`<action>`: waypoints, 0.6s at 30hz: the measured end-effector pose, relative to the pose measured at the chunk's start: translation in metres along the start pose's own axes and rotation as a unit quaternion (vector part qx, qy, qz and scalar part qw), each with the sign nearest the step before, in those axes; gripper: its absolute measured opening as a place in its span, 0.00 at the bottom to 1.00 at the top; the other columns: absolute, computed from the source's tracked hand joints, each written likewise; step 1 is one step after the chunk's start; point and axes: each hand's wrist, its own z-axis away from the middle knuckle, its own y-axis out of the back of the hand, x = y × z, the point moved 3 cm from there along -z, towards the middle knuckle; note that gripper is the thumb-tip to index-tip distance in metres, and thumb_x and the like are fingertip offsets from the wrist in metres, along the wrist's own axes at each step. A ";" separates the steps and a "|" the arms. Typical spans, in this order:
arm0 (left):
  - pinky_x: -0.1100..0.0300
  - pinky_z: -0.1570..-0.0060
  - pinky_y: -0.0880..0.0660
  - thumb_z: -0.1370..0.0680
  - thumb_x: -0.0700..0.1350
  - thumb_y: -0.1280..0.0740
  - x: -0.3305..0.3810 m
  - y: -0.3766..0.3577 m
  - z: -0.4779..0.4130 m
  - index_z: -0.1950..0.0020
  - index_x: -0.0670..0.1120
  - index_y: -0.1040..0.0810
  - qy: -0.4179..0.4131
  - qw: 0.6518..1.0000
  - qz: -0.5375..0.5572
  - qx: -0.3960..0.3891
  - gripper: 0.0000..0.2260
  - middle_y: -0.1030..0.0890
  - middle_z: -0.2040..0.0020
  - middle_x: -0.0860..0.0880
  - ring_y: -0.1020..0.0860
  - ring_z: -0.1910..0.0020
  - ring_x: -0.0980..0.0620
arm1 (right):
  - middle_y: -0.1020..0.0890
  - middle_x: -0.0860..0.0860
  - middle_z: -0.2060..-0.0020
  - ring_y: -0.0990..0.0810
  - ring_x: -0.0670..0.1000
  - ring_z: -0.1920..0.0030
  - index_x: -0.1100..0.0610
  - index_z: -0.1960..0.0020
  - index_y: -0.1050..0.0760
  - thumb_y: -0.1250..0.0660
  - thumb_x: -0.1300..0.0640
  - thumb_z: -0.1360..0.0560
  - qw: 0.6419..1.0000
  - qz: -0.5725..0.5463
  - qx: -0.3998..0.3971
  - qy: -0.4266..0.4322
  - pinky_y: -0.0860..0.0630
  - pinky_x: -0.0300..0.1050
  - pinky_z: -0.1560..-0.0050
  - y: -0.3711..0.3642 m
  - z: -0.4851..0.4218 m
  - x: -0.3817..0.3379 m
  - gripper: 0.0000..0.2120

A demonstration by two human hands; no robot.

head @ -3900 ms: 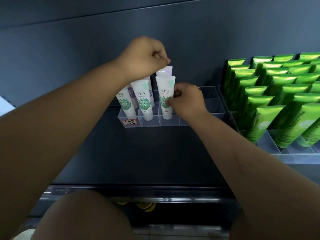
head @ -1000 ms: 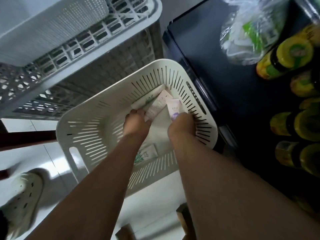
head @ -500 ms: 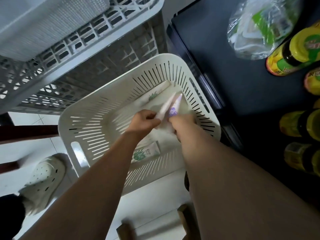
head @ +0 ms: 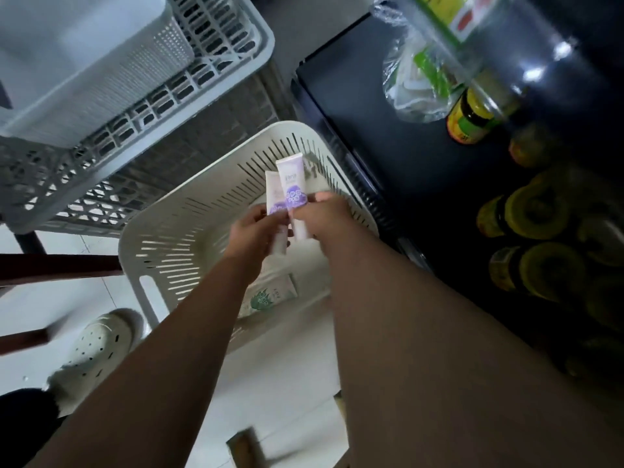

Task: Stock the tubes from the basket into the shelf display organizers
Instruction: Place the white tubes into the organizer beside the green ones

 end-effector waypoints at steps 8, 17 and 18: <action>0.50 0.50 0.21 0.25 0.39 0.26 0.080 0.014 0.073 0.46 0.36 0.18 -0.099 0.992 0.077 0.012 0.10 0.17 0.48 0.35 0.19 0.52 0.42 | 0.14 0.50 0.52 0.15 0.53 0.51 0.55 0.46 0.17 0.25 0.55 0.32 0.988 0.036 -0.046 0.143 0.18 0.55 0.42 0.015 0.072 -0.063 0.15; 0.50 0.51 0.24 0.24 0.38 0.28 0.167 -0.006 0.162 0.53 0.44 0.17 -0.230 0.967 0.092 -0.054 0.03 0.15 0.54 0.44 0.18 0.57 0.47 | 0.16 0.63 0.44 0.17 0.56 0.50 0.64 0.38 0.21 0.31 0.67 0.24 0.951 -0.047 -0.122 0.281 0.20 0.52 0.47 0.060 0.183 -0.109 0.15; 0.48 0.50 0.24 0.24 0.38 0.29 0.175 -0.010 0.172 0.50 0.42 0.17 -0.248 0.963 0.083 -0.068 0.04 0.14 0.53 0.43 0.18 0.56 0.45 | 0.16 0.63 0.44 0.16 0.56 0.51 0.65 0.38 0.21 0.31 0.68 0.24 0.945 -0.050 -0.114 0.302 0.19 0.51 0.49 0.064 0.199 -0.115 0.14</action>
